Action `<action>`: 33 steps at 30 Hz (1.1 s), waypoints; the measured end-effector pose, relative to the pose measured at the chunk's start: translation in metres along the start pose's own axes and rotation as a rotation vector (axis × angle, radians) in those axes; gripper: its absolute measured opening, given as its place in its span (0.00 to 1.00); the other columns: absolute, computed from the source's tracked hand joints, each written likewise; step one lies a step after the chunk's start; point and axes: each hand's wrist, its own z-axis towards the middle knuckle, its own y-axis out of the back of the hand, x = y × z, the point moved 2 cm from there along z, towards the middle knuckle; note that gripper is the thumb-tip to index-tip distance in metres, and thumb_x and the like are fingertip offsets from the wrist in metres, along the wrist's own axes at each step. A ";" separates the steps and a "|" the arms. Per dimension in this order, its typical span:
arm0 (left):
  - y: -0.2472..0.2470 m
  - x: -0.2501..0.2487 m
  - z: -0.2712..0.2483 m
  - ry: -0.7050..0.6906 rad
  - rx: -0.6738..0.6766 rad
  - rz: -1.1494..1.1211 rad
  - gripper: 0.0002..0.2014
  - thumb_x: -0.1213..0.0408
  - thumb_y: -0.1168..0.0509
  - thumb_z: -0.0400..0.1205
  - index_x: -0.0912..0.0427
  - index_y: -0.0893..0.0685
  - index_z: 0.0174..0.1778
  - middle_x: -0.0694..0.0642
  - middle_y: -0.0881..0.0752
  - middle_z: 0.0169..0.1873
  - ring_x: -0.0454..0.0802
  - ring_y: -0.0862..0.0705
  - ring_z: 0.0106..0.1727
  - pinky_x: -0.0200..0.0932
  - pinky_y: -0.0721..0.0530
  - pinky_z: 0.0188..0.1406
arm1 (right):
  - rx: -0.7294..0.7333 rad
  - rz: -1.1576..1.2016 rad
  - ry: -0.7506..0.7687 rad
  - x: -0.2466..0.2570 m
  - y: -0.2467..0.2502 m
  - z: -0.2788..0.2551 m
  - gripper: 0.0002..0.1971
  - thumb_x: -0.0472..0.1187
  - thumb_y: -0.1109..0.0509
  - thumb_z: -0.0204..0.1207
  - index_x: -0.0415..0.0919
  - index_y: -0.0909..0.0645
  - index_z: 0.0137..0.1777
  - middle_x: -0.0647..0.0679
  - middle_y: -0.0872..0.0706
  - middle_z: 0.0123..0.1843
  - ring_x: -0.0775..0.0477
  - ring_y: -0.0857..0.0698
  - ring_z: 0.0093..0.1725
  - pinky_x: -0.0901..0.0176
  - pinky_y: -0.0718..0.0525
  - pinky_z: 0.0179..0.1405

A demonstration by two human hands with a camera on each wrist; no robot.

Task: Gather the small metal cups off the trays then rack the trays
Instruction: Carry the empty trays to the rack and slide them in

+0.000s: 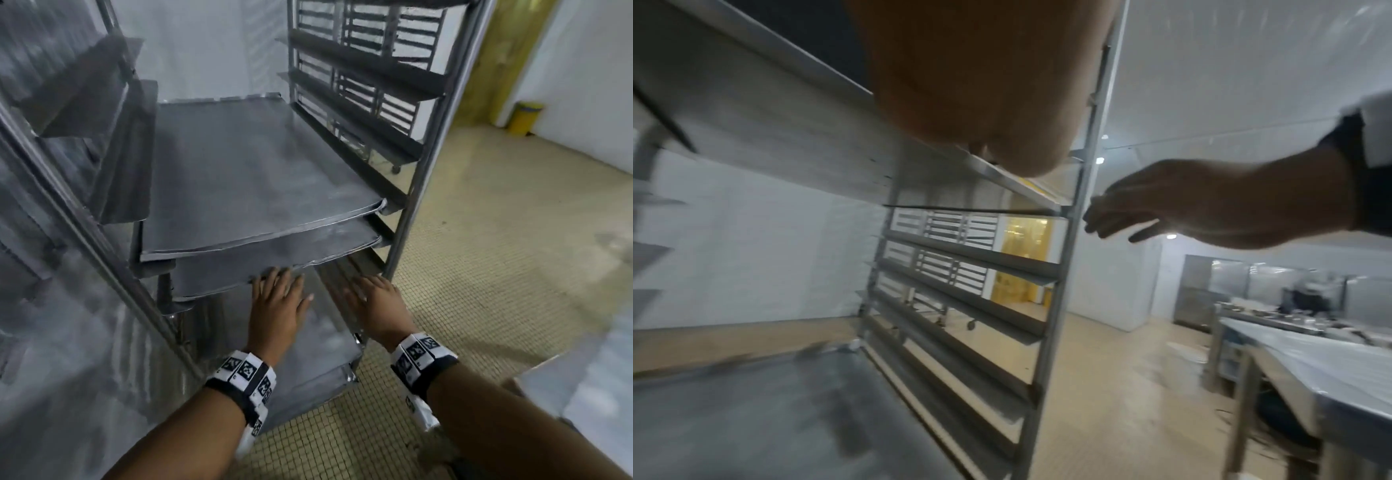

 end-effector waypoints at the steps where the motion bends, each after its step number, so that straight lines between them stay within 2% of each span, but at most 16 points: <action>1: -0.007 -0.015 0.001 -0.026 0.000 -0.056 0.19 0.50 0.37 0.86 0.58 0.14 0.64 0.57 0.15 0.64 0.62 0.22 0.70 0.66 0.30 0.73 | 0.007 -0.018 -0.068 -0.017 0.007 -0.018 0.19 0.58 0.39 0.84 0.51 0.17 0.66 0.50 0.13 0.64 0.42 0.18 0.66 0.45 0.23 0.67; 2: -0.011 -0.027 0.002 -0.037 0.005 -0.119 0.17 0.51 0.36 0.86 0.59 0.13 0.62 0.57 0.12 0.59 0.61 0.19 0.66 0.62 0.25 0.68 | 0.017 -0.037 -0.130 -0.033 0.012 -0.033 0.19 0.59 0.39 0.84 0.52 0.16 0.64 0.52 0.12 0.62 0.43 0.17 0.63 0.46 0.21 0.64; 4: -0.023 -0.061 0.005 -0.035 0.087 -0.298 0.17 0.49 0.38 0.86 0.58 0.12 0.55 0.57 0.09 0.46 0.59 0.13 0.50 0.53 0.15 0.49 | 0.022 -0.076 -0.276 -0.068 0.030 -0.070 0.19 0.61 0.40 0.83 0.52 0.15 0.62 0.53 0.10 0.59 0.46 0.14 0.59 0.51 0.19 0.57; 5: -0.027 -0.077 0.006 -0.023 0.154 -0.364 0.16 0.47 0.39 0.85 0.55 0.13 0.52 0.56 0.10 0.41 0.59 0.13 0.43 0.51 0.15 0.40 | 0.019 -0.085 -0.348 -0.084 0.038 -0.086 0.20 0.61 0.40 0.83 0.52 0.14 0.61 0.53 0.10 0.58 0.46 0.13 0.56 0.55 0.19 0.52; 7: -0.039 -0.117 0.007 -0.024 0.317 -0.459 0.14 0.46 0.39 0.84 0.51 0.14 0.48 0.52 0.10 0.39 0.56 0.13 0.39 0.50 0.15 0.34 | 0.015 -0.081 -0.510 -0.115 0.059 -0.124 0.19 0.61 0.39 0.84 0.50 0.15 0.61 0.52 0.09 0.56 0.45 0.12 0.53 0.59 0.24 0.44; 9: -0.055 -0.163 0.005 -0.077 0.490 -0.537 0.13 0.46 0.38 0.84 0.51 0.16 0.48 0.50 0.11 0.39 0.55 0.14 0.41 0.51 0.13 0.36 | -0.021 -0.048 -0.661 -0.146 0.081 -0.164 0.19 0.60 0.39 0.84 0.50 0.15 0.60 0.50 0.09 0.54 0.43 0.12 0.53 0.57 0.24 0.43; 11: -0.067 -0.212 0.003 -0.161 0.657 -0.590 0.15 0.43 0.39 0.83 0.50 0.16 0.52 0.50 0.10 0.42 0.55 0.13 0.44 0.52 0.11 0.41 | -0.089 -0.024 -0.787 -0.174 0.099 -0.205 0.18 0.60 0.37 0.82 0.50 0.14 0.57 0.49 0.09 0.52 0.42 0.12 0.53 0.55 0.20 0.44; 14: -0.081 -0.283 -0.006 -0.242 0.896 -0.601 0.22 0.43 0.36 0.83 0.50 0.17 0.68 0.53 0.11 0.56 0.55 0.13 0.58 0.52 0.13 0.57 | -0.185 -0.024 -0.949 -0.211 0.118 -0.265 0.17 0.59 0.34 0.80 0.48 0.12 0.52 0.49 0.08 0.50 0.41 0.12 0.52 0.53 0.17 0.46; 16: -0.087 -0.330 -0.016 -0.292 1.005 -0.619 0.23 0.44 0.34 0.82 0.51 0.18 0.70 0.52 0.12 0.58 0.52 0.14 0.60 0.51 0.15 0.60 | -0.244 -0.008 -1.046 -0.236 0.130 -0.306 0.15 0.58 0.32 0.79 0.48 0.11 0.50 0.49 0.08 0.49 0.42 0.11 0.52 0.55 0.18 0.45; 19: -0.097 -0.391 -0.032 -0.317 1.094 -0.618 0.25 0.46 0.33 0.82 0.51 0.20 0.73 0.52 0.13 0.60 0.51 0.15 0.60 0.48 0.16 0.62 | -0.278 0.037 -1.178 -0.275 0.141 -0.365 0.14 0.57 0.32 0.79 0.50 0.12 0.51 0.51 0.08 0.50 0.44 0.11 0.54 0.56 0.19 0.48; 22: -0.113 -0.439 -0.047 -0.298 1.154 -0.559 0.31 0.44 0.34 0.83 0.50 0.30 0.81 0.55 0.20 0.72 0.56 0.20 0.69 0.49 0.20 0.68 | -0.280 0.066 -1.270 -0.317 0.153 -0.420 0.15 0.58 0.35 0.78 0.51 0.13 0.53 0.52 0.09 0.53 0.45 0.13 0.55 0.53 0.16 0.52; 25: -0.135 -0.479 -0.050 -0.288 1.130 -0.456 0.37 0.40 0.36 0.81 0.50 0.36 0.84 0.57 0.28 0.80 0.59 0.27 0.78 0.59 0.27 0.76 | -0.288 0.104 -1.353 -0.361 0.172 -0.470 0.18 0.55 0.34 0.79 0.47 0.16 0.62 0.47 0.11 0.60 0.43 0.15 0.60 0.50 0.18 0.58; 29: -0.166 -0.521 -0.041 -0.211 1.095 -0.357 0.40 0.40 0.36 0.79 0.53 0.38 0.85 0.62 0.32 0.81 0.63 0.31 0.80 0.60 0.28 0.77 | -0.265 0.042 -1.494 -0.417 0.197 -0.527 0.23 0.56 0.36 0.77 0.48 0.20 0.68 0.41 0.16 0.65 0.37 0.19 0.66 0.46 0.18 0.61; 33: -0.182 -0.545 -0.034 -0.129 1.039 -0.260 0.39 0.43 0.35 0.81 0.54 0.38 0.85 0.64 0.35 0.81 0.69 0.33 0.79 0.62 0.29 0.76 | -0.219 0.022 -1.546 -0.451 0.210 -0.555 0.27 0.56 0.34 0.76 0.46 0.25 0.73 0.40 0.19 0.68 0.35 0.21 0.67 0.44 0.21 0.64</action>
